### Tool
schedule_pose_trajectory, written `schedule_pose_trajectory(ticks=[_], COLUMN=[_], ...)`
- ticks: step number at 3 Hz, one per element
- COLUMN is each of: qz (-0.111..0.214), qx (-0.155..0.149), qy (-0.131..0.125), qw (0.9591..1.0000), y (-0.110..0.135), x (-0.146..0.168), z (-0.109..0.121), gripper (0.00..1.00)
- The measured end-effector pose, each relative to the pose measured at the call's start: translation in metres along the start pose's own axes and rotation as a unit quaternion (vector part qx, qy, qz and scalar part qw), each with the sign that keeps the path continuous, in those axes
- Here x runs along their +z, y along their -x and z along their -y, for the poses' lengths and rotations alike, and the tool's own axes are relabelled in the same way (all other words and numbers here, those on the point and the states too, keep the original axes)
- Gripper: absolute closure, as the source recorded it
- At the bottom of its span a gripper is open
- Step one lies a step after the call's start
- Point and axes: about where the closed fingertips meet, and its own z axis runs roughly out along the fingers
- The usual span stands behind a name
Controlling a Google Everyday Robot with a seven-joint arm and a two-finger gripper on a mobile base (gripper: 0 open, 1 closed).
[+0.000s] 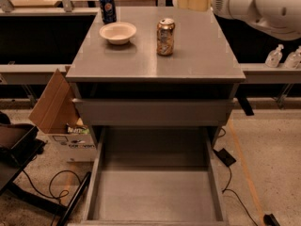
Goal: Pick orange can from middle drawer and place on counter
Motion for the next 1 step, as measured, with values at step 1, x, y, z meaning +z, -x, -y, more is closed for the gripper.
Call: schedule_pose_trajectory(ticks=[1], qz=[-0.033], qx=[0.005], qy=[0.018], qw=[0.9993], y=[-0.0019], x=[-0.0855], z=[0.0098], gripper=[0.00])
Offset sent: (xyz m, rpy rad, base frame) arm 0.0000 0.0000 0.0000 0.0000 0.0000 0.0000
